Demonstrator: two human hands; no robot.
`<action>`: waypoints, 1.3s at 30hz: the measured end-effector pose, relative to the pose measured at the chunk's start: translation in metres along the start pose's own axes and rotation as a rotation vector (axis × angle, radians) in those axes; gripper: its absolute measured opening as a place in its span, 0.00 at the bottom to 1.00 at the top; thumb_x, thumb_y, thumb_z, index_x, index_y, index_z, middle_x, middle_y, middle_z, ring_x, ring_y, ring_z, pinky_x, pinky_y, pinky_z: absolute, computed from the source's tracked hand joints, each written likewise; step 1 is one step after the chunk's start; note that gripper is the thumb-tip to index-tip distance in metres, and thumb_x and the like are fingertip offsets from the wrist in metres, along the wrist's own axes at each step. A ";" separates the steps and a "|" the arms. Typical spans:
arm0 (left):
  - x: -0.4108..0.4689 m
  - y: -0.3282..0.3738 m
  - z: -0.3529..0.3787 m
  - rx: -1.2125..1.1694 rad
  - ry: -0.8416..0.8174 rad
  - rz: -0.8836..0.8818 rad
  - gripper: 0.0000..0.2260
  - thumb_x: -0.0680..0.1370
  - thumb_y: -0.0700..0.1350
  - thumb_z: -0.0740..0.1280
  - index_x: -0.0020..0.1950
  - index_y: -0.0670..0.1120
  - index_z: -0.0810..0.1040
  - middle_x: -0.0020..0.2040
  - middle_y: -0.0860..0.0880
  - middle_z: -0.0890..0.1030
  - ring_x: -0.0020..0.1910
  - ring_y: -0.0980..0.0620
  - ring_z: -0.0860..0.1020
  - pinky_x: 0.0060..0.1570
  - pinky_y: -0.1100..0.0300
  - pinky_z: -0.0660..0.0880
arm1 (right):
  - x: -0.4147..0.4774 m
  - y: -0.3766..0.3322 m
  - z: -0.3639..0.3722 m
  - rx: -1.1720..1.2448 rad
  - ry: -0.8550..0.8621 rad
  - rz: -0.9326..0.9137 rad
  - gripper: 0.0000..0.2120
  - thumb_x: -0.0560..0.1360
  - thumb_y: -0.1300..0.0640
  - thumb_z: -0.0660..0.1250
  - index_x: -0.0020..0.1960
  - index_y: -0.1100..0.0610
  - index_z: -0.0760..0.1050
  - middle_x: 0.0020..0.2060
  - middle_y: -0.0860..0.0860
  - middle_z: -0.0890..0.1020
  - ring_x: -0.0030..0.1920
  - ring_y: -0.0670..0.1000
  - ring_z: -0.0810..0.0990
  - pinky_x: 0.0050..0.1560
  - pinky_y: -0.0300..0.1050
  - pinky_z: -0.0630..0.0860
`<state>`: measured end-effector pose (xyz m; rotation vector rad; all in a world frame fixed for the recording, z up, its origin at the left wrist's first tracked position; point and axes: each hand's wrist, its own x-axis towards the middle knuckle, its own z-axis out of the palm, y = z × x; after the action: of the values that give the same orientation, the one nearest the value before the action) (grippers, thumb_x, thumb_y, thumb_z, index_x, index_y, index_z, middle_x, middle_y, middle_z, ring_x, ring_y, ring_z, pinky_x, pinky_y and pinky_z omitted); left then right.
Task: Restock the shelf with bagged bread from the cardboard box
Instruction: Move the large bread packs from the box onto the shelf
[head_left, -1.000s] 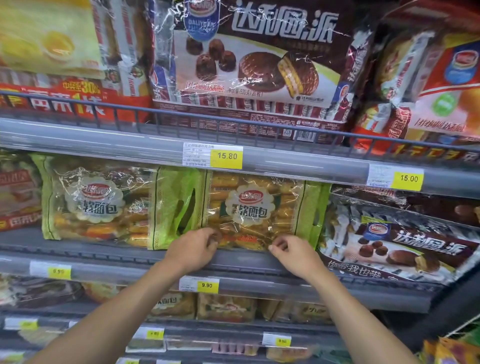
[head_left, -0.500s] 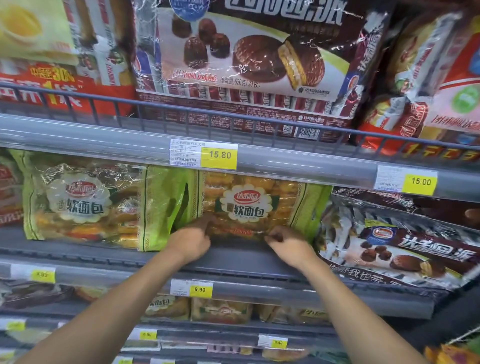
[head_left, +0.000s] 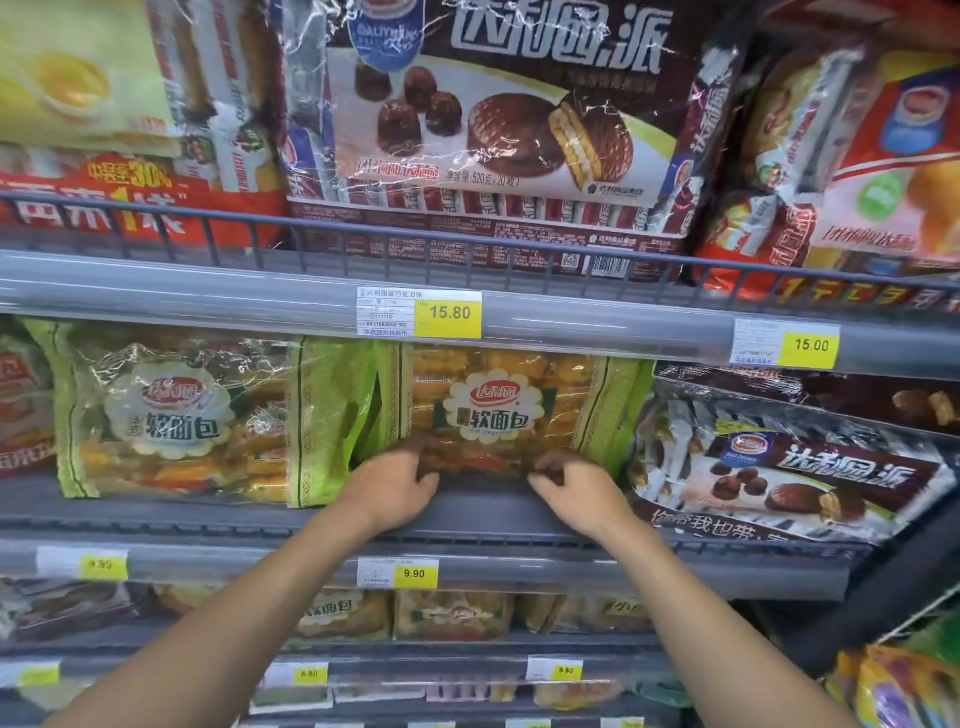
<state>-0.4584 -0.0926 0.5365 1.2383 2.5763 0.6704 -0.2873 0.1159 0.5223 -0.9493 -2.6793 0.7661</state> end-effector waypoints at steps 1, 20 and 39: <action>-0.003 0.000 -0.002 0.006 -0.002 0.013 0.16 0.81 0.52 0.63 0.68 0.54 0.69 0.47 0.48 0.82 0.44 0.47 0.80 0.42 0.55 0.75 | -0.005 -0.004 -0.001 0.003 0.027 -0.001 0.14 0.77 0.42 0.66 0.59 0.45 0.79 0.55 0.45 0.84 0.56 0.51 0.82 0.57 0.50 0.78; -0.130 -0.049 -0.026 0.125 0.120 0.450 0.28 0.82 0.57 0.62 0.80 0.55 0.58 0.82 0.52 0.56 0.81 0.48 0.54 0.77 0.45 0.60 | -0.173 -0.081 0.029 -0.045 0.357 0.032 0.27 0.80 0.45 0.66 0.76 0.49 0.65 0.74 0.47 0.66 0.75 0.50 0.63 0.72 0.53 0.65; -0.224 0.036 0.103 0.069 -0.106 0.803 0.29 0.80 0.56 0.65 0.79 0.54 0.62 0.82 0.49 0.58 0.82 0.46 0.53 0.78 0.48 0.56 | -0.415 0.004 0.046 -0.150 0.432 0.486 0.34 0.70 0.36 0.62 0.72 0.50 0.70 0.73 0.50 0.69 0.74 0.54 0.67 0.71 0.58 0.69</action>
<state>-0.2555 -0.2156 0.4607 2.2759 1.9661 0.6079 0.0205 -0.1625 0.4760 -1.6255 -2.1729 0.3728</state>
